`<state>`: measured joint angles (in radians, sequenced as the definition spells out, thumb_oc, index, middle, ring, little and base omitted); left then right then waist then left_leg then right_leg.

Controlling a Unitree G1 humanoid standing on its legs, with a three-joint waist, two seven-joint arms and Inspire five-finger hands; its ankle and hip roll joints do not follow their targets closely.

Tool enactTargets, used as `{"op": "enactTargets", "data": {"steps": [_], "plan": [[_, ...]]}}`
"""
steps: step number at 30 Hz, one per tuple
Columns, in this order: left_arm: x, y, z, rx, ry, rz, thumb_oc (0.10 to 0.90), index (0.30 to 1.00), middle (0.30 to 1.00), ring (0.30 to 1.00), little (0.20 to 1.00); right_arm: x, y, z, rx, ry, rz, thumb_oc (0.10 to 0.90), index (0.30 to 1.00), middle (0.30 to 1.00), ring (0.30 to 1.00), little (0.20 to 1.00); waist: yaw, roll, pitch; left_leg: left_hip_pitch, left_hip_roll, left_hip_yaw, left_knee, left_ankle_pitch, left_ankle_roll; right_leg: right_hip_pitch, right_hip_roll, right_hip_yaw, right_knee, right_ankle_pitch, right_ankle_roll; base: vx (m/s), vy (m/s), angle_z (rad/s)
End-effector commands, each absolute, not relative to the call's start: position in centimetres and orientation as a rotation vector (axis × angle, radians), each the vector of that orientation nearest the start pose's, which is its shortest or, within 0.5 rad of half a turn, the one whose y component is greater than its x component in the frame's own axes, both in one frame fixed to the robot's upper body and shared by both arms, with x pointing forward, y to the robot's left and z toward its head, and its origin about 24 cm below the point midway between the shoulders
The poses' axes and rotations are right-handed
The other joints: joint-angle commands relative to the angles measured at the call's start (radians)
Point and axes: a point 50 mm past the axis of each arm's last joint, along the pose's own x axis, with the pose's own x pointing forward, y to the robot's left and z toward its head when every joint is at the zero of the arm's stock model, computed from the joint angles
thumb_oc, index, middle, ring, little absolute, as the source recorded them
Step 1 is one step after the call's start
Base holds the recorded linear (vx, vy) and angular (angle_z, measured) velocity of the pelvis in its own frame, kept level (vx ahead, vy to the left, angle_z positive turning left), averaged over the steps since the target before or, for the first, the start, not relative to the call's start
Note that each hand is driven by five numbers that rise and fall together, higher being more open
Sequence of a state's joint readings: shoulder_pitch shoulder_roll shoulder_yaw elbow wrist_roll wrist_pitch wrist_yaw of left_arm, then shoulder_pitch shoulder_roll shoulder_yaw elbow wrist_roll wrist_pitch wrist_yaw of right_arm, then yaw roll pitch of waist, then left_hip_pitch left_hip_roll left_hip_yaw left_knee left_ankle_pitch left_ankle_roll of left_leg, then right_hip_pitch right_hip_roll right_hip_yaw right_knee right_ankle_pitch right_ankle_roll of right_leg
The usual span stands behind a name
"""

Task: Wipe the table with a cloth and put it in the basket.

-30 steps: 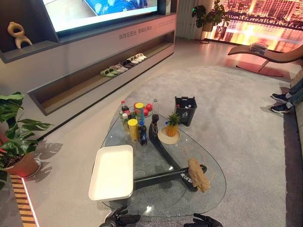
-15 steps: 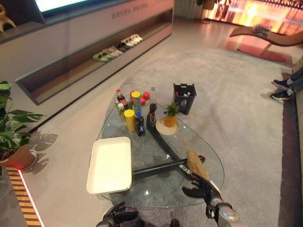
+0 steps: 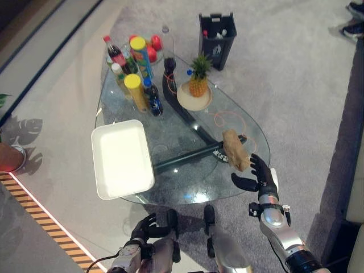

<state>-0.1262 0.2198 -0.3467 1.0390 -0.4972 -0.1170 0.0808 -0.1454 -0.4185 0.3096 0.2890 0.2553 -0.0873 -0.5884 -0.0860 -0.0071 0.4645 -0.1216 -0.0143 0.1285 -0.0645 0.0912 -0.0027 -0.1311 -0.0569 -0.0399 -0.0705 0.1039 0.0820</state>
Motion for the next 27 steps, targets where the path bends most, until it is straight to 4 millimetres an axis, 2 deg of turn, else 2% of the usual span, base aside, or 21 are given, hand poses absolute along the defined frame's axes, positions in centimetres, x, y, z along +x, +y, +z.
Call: {"op": "enactTargets", "data": {"steps": [1, 6, 8, 10, 19, 27], "plan": [[18.5, 19.4, -12.6, -0.013, 0.797, 0.135, 0.800, 0.900, 0.900, 0.900, 0.900, 28.7, -21.3, 9.3, -0.266, -0.265, -0.483, 0.800, 0.900, 0.900, 0.900, 0.900, 0.010, -0.011, -0.002, -0.067, -0.026, -0.037, 0.162, -0.155, 0.010, -0.078, 0.012, 0.019, 0.161, -0.114, 0.009, -0.04, 0.043, 0.01], [20.4, 18.8, -11.6, -0.026, 0.732, 0.123, 0.800, 0.900, 0.900, 0.900, 0.900, 30.2, -21.3, 11.4, -0.249, -0.309, -0.562, 0.800, 0.900, 0.900, 0.900, 0.900, 0.015, 0.006, 0.055, -0.143, -0.042, -0.046, 0.209, -0.157, 0.006, -0.147, 0.008, 0.017, 0.190, -0.111, 0.001, -0.03, 0.059, 0.01], [20.8, 18.6, -11.4, -0.028, 0.716, 0.120, 0.800, 0.900, 0.900, 0.900, 0.900, 30.6, -21.0, 12.0, -0.246, -0.324, -0.563, 0.800, 0.900, 0.900, 0.900, 0.900, 0.016, 0.010, 0.056, -0.171, -0.046, -0.046, 0.221, -0.157, 0.005, -0.174, 0.008, 0.017, 0.197, -0.110, -0.002, -0.01, 0.048, 0.03], [21.6, 18.1, -10.8, -0.039, 0.680, 0.116, 0.800, 0.900, 0.900, 0.900, 0.900, 31.2, -20.6, 13.4, -0.252, -0.370, -0.574, 0.800, 0.900, 0.900, 0.900, 0.900, 0.021, 0.020, 0.056, -0.244, -0.055, -0.052, 0.255, -0.156, 0.004, -0.246, 0.007, 0.018, 0.226, -0.110, -0.008, 0.00, 0.062, 0.00], [22.6, 17.0, -10.0, -0.052, 0.622, 0.085, 0.800, 0.900, 0.900, 0.900, 0.900, 32.3, -20.7, 16.4, -0.277, -0.460, -0.669, 0.800, 0.900, 0.900, 0.900, 0.900, 0.033, 0.051, 0.056, -0.406, -0.078, -0.062, 0.322, -0.143, 0.006, -0.418, 0.006, 0.015, 0.300, -0.106, -0.016, 0.03, 0.044, 0.02], [23.5, 16.2, -9.0, -0.084, 0.576, 0.073, 0.800, 0.900, 0.900, 0.900, 0.900, 33.2, -21.3, 17.0, -0.279, -0.418, -0.733, 0.800, 0.900, 0.900, 0.900, 0.900, 0.042, 0.072, 0.056, -0.529, -0.082, -0.066, 0.375, -0.139, 0.005, -0.544, 0.010, 0.014, 0.353, -0.100, -0.018, 0.04, 0.023, 0.03]]}}
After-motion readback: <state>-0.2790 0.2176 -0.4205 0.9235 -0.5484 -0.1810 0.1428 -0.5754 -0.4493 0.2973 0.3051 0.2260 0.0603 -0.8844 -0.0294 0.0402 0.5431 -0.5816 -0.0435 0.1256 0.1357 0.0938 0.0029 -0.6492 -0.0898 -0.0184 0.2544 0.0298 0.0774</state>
